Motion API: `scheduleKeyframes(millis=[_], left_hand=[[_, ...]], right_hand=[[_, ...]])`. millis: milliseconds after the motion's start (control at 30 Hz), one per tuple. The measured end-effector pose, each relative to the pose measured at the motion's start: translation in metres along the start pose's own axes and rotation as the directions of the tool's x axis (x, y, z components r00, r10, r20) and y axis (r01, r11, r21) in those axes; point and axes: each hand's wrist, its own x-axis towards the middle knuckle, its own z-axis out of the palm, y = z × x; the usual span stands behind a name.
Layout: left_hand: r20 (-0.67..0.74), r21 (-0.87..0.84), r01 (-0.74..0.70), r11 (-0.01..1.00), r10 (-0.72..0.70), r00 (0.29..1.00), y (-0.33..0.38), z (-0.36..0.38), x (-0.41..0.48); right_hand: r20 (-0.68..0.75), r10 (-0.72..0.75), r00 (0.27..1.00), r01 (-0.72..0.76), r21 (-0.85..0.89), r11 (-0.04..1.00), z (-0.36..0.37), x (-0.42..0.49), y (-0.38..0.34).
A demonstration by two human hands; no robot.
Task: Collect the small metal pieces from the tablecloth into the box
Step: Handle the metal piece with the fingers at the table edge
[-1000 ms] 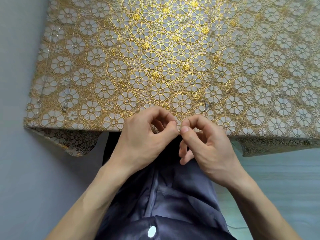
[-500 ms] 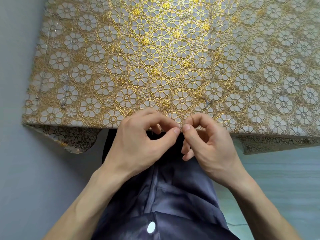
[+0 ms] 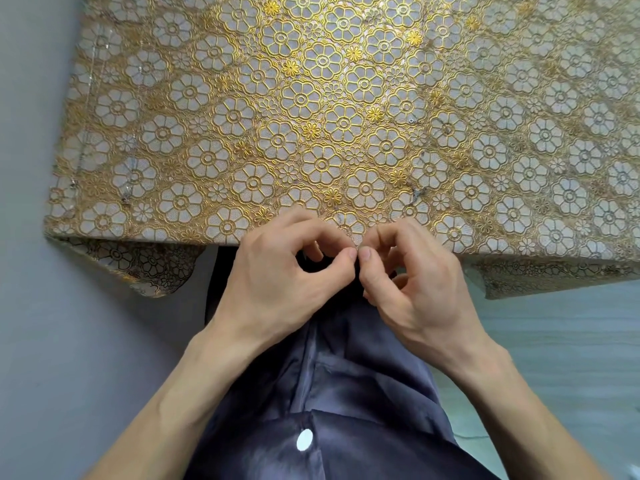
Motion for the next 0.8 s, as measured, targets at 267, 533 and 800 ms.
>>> scheduleKeyframes(millis=[267, 533, 800], left_hand=[[-0.029, 0.014, -0.014, 1.000, 0.015, 0.999, -0.003, 0.006, -0.010], [0.012, 0.029, 0.085, 0.996, -0.086, 0.996, -0.003, 0.006, -0.015], [-0.002, 0.040, 0.094, 0.995, -0.094, 0.996, -0.004, 0.004, -0.014]], right_hand=[[0.065, 0.239, 0.969, -0.248, 0.228, 0.942, 0.005, -0.009, -0.004], [0.029, -0.002, 1.000, 0.005, -0.090, 0.996, 0.007, -0.015, 0.000], [0.118, 0.247, 0.962, -0.268, 0.208, 0.941, 0.000, -0.014, -0.004]])
